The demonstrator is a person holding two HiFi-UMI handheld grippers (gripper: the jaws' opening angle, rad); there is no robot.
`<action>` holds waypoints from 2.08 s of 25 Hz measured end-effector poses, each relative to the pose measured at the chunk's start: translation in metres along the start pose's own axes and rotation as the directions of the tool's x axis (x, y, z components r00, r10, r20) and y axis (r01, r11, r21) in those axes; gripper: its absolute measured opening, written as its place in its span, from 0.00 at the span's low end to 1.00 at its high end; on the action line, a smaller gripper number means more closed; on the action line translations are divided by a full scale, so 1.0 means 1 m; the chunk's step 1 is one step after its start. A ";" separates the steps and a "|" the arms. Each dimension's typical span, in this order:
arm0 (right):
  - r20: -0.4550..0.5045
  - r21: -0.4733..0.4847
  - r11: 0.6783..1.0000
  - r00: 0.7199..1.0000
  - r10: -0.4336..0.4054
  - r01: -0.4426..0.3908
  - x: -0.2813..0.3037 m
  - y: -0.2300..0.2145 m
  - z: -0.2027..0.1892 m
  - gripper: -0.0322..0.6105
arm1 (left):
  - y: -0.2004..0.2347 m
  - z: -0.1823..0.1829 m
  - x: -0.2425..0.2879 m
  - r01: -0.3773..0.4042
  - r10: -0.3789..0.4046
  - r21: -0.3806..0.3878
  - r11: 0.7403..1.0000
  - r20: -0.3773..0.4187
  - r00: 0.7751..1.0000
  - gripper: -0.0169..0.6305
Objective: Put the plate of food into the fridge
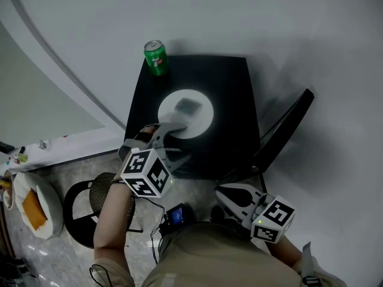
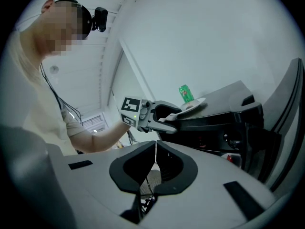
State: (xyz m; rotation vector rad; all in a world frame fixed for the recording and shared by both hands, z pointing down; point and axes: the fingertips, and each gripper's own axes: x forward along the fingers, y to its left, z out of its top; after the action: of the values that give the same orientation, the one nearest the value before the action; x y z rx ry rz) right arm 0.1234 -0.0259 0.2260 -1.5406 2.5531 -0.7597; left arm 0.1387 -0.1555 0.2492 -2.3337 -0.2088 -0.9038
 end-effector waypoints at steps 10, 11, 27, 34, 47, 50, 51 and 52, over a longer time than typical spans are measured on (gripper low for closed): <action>-0.015 -0.020 1.000 1.000 0.016 -0.016 0.006 0.000 -0.001 0.08 | -0.006 0.001 -0.008 0.004 -0.003 -0.037 0.999 0.016 1.000 0.45; -0.012 -0.010 1.000 1.000 0.019 -0.019 0.006 0.000 -0.001 0.08 | -0.007 0.001 -0.008 0.000 0.000 -0.034 0.999 0.016 1.000 0.45; -0.043 0.017 1.000 0.999 -0.005 0.006 0.011 -0.004 -0.006 0.08 | -0.005 0.005 -0.019 -0.072 0.075 -0.067 0.995 0.045 0.996 0.26; -0.042 0.033 0.999 0.999 -0.005 0.006 0.019 -0.004 -0.003 0.08 | -0.007 0.005 -0.023 -0.080 0.084 -0.065 0.995 0.055 0.995 0.21; 0.026 0.274 0.961 0.999 -0.043 0.034 0.041 -0.027 0.014 0.08 | -0.020 0.008 -0.033 -0.068 0.071 -0.042 0.997 0.079 0.994 0.19; 0.042 0.310 0.950 0.997 -0.059 0.043 0.048 -0.030 0.020 0.08 | -0.024 0.008 -0.035 -0.061 0.064 -0.037 0.997 0.087 0.994 0.19; 0.044 0.313 0.948 0.997 -0.065 0.048 0.050 -0.031 0.021 0.09 | -0.026 0.008 -0.036 -0.058 0.061 -0.035 0.998 0.088 0.994 0.19; 0.043 0.316 0.947 0.997 -0.068 0.051 0.052 -0.031 0.021 0.10 | -0.027 0.008 -0.037 -0.056 0.059 -0.033 0.998 0.090 0.994 0.19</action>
State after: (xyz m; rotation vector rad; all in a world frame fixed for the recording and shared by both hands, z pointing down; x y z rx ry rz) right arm 0.1292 -0.0894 0.2308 -1.5137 2.2212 -1.0582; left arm 0.1053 -0.1266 0.2339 -2.3984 -0.1655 -0.7782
